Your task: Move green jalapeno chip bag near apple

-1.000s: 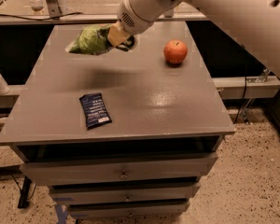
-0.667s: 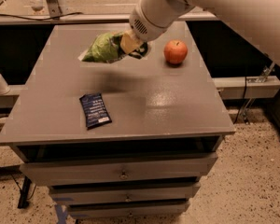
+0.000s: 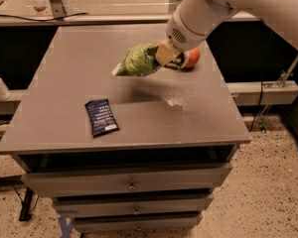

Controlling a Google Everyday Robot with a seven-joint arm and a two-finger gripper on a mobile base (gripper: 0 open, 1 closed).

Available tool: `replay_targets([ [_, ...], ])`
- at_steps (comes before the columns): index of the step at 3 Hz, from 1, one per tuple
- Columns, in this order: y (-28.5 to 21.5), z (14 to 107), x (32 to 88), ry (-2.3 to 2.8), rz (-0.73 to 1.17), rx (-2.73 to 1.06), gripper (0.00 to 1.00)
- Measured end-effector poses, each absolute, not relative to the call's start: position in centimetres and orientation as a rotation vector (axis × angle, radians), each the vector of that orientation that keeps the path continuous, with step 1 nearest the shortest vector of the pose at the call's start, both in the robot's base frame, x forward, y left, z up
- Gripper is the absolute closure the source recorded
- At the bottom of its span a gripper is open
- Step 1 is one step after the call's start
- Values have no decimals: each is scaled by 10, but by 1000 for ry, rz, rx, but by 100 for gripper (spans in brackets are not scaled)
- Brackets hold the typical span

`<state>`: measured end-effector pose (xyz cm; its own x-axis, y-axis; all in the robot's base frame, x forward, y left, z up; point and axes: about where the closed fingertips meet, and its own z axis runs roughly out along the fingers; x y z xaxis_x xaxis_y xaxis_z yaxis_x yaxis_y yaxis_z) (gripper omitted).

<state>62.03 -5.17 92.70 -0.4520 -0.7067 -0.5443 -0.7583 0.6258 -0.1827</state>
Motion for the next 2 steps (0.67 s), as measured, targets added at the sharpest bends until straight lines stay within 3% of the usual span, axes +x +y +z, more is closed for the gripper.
replay_targets([
  [2,-119,902,621,2336,80,-1242,100],
])
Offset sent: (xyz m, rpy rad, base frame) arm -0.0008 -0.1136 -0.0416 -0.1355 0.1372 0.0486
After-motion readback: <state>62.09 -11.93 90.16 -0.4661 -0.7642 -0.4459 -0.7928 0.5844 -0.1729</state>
